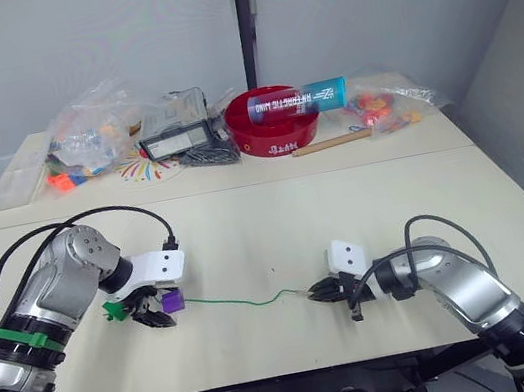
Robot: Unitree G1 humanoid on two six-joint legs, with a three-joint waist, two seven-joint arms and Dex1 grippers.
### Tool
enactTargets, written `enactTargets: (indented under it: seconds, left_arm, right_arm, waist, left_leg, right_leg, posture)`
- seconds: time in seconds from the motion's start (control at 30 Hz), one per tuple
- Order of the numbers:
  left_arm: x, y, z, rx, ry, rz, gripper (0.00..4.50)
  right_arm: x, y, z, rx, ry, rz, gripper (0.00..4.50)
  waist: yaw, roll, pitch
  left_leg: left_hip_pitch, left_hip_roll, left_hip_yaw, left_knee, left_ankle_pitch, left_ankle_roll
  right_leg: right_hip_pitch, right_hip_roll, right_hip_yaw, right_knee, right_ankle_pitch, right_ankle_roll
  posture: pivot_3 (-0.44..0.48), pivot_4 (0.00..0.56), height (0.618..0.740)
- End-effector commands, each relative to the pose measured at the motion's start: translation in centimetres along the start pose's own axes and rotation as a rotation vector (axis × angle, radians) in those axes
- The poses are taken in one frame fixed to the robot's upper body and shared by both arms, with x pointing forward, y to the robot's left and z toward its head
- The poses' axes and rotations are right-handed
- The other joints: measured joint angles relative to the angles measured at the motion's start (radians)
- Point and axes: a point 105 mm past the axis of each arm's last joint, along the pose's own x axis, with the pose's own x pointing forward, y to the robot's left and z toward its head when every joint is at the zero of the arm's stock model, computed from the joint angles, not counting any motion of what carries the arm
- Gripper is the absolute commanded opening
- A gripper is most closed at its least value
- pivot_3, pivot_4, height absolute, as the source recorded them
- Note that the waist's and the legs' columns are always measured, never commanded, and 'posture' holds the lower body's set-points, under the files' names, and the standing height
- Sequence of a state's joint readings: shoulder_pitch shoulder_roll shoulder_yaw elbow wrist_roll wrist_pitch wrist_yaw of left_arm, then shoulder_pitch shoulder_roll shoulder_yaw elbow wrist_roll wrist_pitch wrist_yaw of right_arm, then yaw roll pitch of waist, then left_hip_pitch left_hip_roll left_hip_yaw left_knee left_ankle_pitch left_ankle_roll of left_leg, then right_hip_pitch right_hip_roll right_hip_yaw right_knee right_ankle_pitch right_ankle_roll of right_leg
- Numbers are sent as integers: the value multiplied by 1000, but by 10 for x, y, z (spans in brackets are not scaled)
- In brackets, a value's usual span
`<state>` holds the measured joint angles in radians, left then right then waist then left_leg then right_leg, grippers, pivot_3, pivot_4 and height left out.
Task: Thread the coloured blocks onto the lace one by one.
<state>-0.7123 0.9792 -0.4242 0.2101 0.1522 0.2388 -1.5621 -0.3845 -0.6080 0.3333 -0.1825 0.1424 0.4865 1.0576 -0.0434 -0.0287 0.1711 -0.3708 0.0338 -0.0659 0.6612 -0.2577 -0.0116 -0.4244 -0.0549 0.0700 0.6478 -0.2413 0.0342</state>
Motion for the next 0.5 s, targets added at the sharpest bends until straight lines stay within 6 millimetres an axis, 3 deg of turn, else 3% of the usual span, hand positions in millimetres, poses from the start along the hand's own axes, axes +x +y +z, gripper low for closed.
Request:
enactTargets:
  seconds: [0.03,0.2,0.43,0.5]
  left_arm:
    - [4,0,2,4,-1,-2,3610]
    - [7,0,2,5,9,-10,3610]
    - [7,2,1,11,19,-12,1535]
    - [6,1,2,18,18,-18,1395]
  right_arm:
    - [-6,-2,11,-28,-37,-18,0]
    - [-6,-2,11,-25,-36,-20,0]
    - [-6,-1,11,-22,-38,-22,0]
    - [-6,0,11,-21,-38,-20,0]
  waist:
    - [0,0,0]
    - [2,0,0]
    - [-1,0,0]
    - [-1,0,0]
  left_leg:
    - [0,0,0,0,0,0]
    - [0,0,0,0,0,0]
    - [1,0,0,0,0,0]
    - [1,0,0,0,0,0]
  right_leg:
    - [0,0,0,0,0,0]
    - [1,0,0,0,0,0]
    - [1,0,0,0,0,0]
    - [1,0,0,0,0,0]
  posture:
    - [0,150,731]
    - [0,150,731]
    - [0,150,731]
    - [0,150,731]
